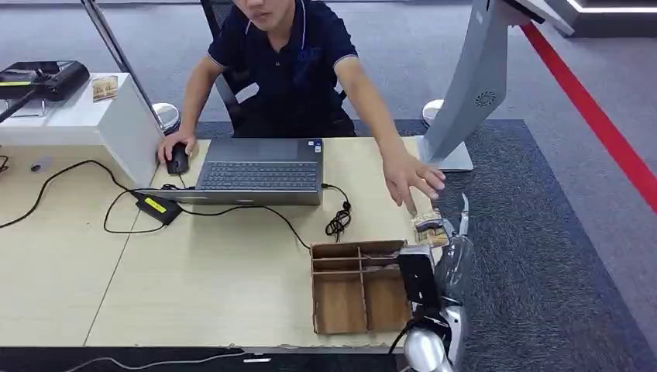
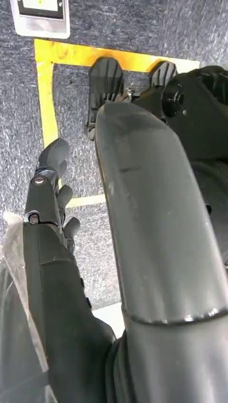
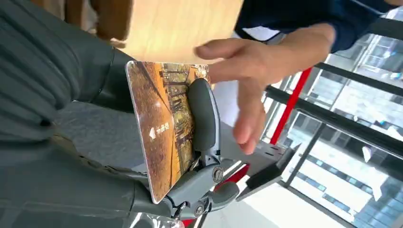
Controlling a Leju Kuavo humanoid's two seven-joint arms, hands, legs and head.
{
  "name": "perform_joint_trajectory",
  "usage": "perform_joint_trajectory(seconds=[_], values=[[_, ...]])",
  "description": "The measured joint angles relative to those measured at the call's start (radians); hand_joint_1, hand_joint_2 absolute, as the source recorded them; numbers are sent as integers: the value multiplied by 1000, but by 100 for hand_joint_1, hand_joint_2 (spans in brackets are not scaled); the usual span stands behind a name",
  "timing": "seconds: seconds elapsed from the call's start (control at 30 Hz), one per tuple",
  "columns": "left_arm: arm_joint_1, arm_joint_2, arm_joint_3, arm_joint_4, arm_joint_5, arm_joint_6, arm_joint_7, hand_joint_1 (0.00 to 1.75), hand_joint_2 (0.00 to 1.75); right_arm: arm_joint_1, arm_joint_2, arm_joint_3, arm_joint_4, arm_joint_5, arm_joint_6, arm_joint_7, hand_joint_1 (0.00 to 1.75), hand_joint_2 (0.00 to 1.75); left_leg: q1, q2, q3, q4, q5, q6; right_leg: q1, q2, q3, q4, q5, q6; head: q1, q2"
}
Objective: Pass the card to the sensor for recognition and then transmit it.
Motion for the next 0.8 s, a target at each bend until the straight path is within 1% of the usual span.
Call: perform_joint_trajectory(seconds=[0.27, 0.47, 0.53, 0.57, 0.8], values=[[-1, 0, -1, 0, -10, -6, 0, 0, 0, -21, 29, 44, -24, -34, 0, -32, 175, 175, 0, 0, 0, 0, 0, 0, 0, 0, 0, 0, 0, 0, 0, 0], [-1, 0, -2, 0, -11, -7, 0, 0, 0, -31, 48, 70, -27, -41, 0, -44, 175, 175, 0, 0, 0, 0, 0, 0, 0, 0, 0, 0, 0, 0, 0, 0], [-1, 0, -2, 0, -12, -8, 0, 0, 0, -34, 49, 76, -27, -42, 1, -45, 66, 175, 0, 0, 0, 0, 0, 0, 0, 0, 0, 0, 0, 0, 0, 0], [-1, 0, -3, 0, -13, -8, 0, 0, 0, -35, 50, 79, -27, -41, 2, -47, 0, 175, 0, 0, 0, 0, 0, 0, 0, 0, 0, 0, 0, 0, 0, 0], [-1, 0, -6, 0, -14, -10, 0, 0, 0, -42, 49, 103, -23, -27, 2, -39, 0, 175, 0, 0, -1, 0, 0, 0, 0, 0, -1, 0, 0, 0, 0, 0]])
